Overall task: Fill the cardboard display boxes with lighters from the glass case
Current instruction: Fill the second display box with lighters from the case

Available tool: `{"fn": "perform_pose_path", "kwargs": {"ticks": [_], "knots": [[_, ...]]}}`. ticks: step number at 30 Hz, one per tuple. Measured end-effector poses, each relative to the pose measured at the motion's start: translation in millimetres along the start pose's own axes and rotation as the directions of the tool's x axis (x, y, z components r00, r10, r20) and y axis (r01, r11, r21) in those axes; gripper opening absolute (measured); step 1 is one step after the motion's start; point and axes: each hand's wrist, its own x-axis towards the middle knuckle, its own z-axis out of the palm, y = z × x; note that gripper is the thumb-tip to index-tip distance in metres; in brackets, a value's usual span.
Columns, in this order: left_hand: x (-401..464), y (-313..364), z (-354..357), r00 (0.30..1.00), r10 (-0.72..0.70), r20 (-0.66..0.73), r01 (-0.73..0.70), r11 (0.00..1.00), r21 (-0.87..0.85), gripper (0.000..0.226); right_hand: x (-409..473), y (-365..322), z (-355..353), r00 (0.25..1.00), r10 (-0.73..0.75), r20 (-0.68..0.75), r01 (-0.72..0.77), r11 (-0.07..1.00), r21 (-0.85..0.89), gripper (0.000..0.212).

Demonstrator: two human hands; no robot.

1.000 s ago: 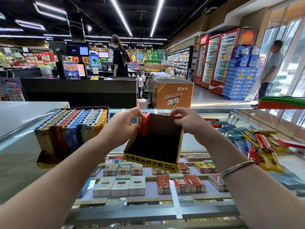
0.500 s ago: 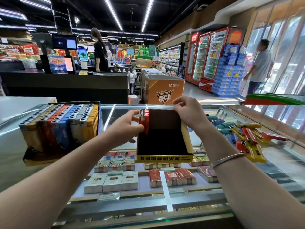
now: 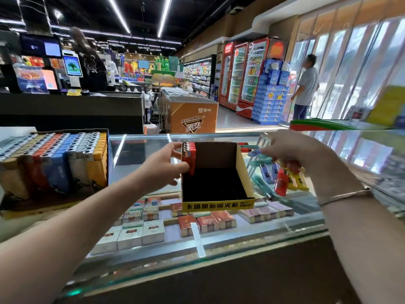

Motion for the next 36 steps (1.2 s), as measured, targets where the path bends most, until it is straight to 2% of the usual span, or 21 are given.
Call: {"fn": "perform_pose_path", "kwargs": {"ticks": [4,7,10,14,16,19,20,22,24,27,30,32,36], "knots": [[-2.5,1.7,0.8,1.0,0.018,-0.01,-0.018,0.999,0.038,0.052,-18.1,18.5,13.9,0.986,0.099,0.134,-0.096,0.995,-0.027,0.024],[-5.2,2.6,1.6,1.0,0.025,-0.017,-0.024,0.999,0.039,0.052,-22.7,21.1,30.0,0.996,0.065,0.063,-0.065,0.998,-0.009,0.025],[-8.0,3.1,2.5,0.999,0.03,-0.032,-0.028,0.998,0.049,0.053,-22.4,17.2,36.4,1.0,0.025,-0.013,-0.027,0.994,-0.108,0.023],[-9.0,3.1,2.7,0.999,0.021,-0.037,-0.019,0.999,0.045,0.053,-18.0,17.0,47.7,0.999,0.009,0.053,-0.001,0.988,-0.155,0.014],[-9.2,2.9,2.4,0.999,0.02,-0.036,-0.018,0.999,0.046,0.052,-16.4,18.5,52.7,0.997,0.016,0.07,-0.007,0.992,-0.13,0.01],[-9.3,2.2,2.0,0.999,0.027,-0.036,-0.025,0.998,0.05,0.052,-14.1,19.4,50.9,0.999,0.036,0.005,-0.036,0.999,0.007,0.01],[-9.2,2.0,2.2,0.999,0.03,-0.037,-0.028,0.998,0.051,0.053,-13.6,19.7,48.8,0.999,0.034,0.026,-0.036,0.998,0.056,0.011],[-8.8,1.5,2.0,0.999,0.033,-0.037,-0.031,0.998,0.05,0.053,-15.3,17.4,44.9,0.988,0.002,0.155,-0.023,0.991,0.134,0.015],[-8.7,0.7,1.6,0.999,0.034,-0.037,-0.032,0.998,0.047,0.051,-16.4,14.7,44.6,0.962,-0.035,0.272,0.0,0.992,0.127,0.028],[-9.2,0.1,1.2,0.998,0.037,-0.043,-0.035,0.998,0.049,0.051,-14.3,10.3,48.4,0.951,-0.068,0.3,0.054,0.997,0.053,0.028],[-9.5,-0.2,1.0,0.998,0.042,-0.042,-0.04,0.998,0.048,0.052,-8.5,6.0,49.9,0.951,-0.074,0.299,0.051,0.995,0.083,0.021],[-9.3,-0.2,0.8,0.998,0.043,-0.036,-0.042,0.998,0.039,0.05,-4.4,8.5,50.9,0.968,-0.082,0.236,0.048,0.988,0.145,0.016],[-8.4,-1.8,0.6,0.998,0.054,-0.042,-0.052,0.998,0.039,0.044,5.2,24.8,43.6,0.998,0.007,-0.069,0.012,0.962,0.272,0.02]]}}
